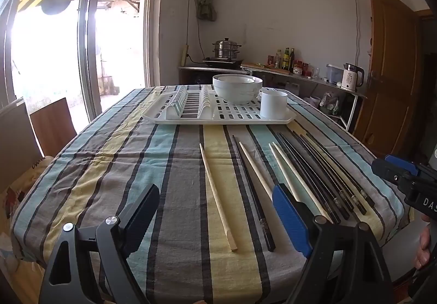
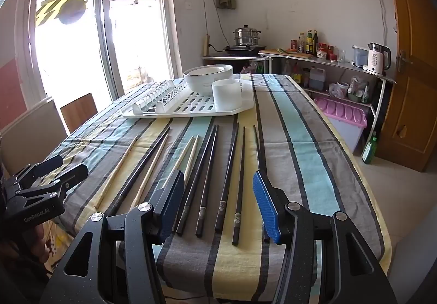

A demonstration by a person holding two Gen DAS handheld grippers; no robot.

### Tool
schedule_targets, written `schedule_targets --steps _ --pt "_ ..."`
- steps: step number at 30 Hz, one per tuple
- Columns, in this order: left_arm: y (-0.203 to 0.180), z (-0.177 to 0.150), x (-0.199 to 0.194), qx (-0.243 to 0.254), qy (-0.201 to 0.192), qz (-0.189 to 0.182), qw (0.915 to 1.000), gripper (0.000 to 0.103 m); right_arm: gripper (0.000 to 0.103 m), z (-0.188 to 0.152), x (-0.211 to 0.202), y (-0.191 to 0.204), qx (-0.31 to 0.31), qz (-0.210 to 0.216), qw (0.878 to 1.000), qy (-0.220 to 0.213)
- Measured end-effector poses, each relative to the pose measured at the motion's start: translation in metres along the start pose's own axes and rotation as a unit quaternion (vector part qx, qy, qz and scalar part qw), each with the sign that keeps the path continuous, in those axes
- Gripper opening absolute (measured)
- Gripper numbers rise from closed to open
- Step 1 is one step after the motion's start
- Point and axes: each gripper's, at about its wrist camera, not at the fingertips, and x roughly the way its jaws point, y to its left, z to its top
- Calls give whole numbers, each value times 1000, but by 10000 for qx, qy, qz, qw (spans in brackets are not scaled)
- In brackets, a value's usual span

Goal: Organize utensils

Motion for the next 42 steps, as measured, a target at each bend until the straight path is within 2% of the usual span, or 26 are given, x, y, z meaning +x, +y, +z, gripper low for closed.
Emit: schedule_targets --steps 42 --pt "-2 2 -5 -1 -11 -6 10000 85 53 0 -1 -1 17 10 10000 -2"
